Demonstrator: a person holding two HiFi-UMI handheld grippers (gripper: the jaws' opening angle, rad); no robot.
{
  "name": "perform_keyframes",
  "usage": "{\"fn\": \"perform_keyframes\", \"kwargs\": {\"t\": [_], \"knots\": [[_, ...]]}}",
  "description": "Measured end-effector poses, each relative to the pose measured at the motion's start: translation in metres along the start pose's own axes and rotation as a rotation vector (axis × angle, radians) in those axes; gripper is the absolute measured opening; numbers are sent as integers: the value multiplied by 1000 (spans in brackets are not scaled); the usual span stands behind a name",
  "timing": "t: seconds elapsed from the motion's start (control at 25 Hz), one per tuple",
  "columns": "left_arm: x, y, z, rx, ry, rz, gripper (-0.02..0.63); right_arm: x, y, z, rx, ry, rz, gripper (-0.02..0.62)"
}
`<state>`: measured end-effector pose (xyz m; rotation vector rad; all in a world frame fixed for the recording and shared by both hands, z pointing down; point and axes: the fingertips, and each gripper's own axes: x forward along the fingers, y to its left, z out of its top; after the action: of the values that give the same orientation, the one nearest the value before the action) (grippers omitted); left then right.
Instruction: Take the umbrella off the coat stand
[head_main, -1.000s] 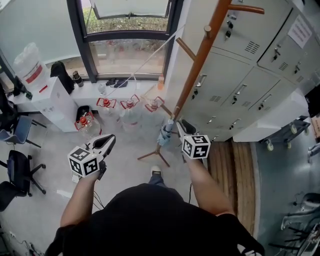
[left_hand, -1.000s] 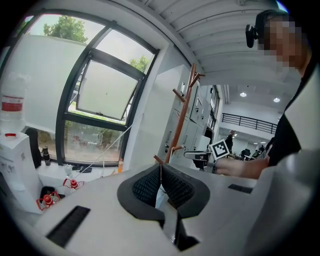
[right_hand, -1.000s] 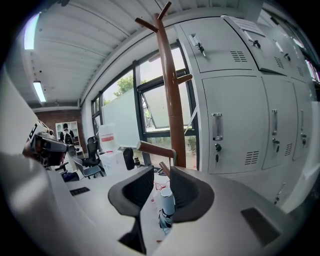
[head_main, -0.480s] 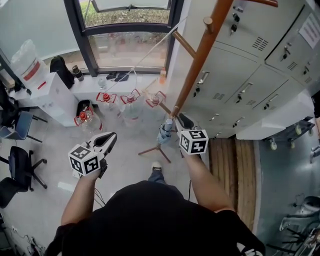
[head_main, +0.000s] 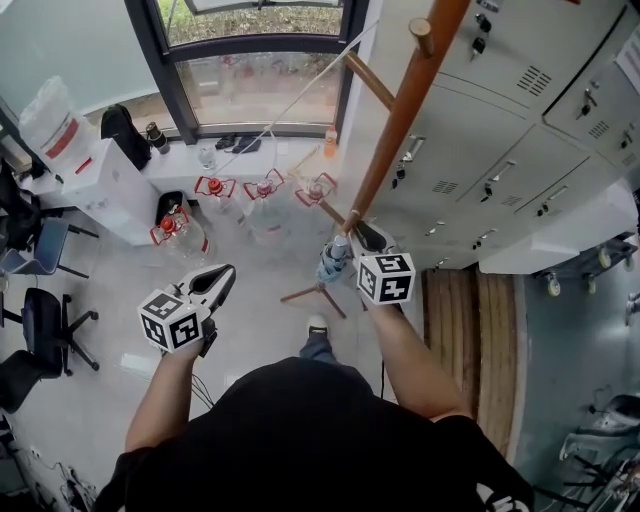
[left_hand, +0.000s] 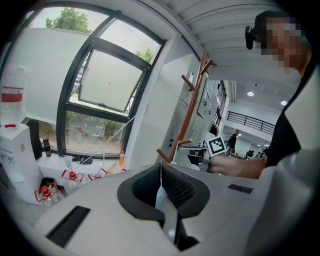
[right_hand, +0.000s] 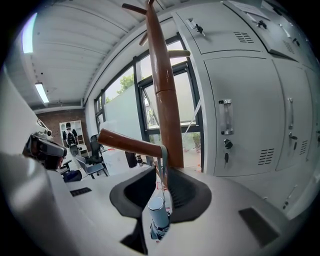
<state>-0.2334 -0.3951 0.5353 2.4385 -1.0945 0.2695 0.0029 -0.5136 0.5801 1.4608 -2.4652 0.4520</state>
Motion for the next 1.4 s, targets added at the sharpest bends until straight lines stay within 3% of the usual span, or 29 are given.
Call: {"fn": "perform_keyframes", "kwargs": {"t": [1.4], "knots": [[11, -13, -9, -14, 19, -30, 25, 4, -7, 0, -52, 22, -15, 15]]}}
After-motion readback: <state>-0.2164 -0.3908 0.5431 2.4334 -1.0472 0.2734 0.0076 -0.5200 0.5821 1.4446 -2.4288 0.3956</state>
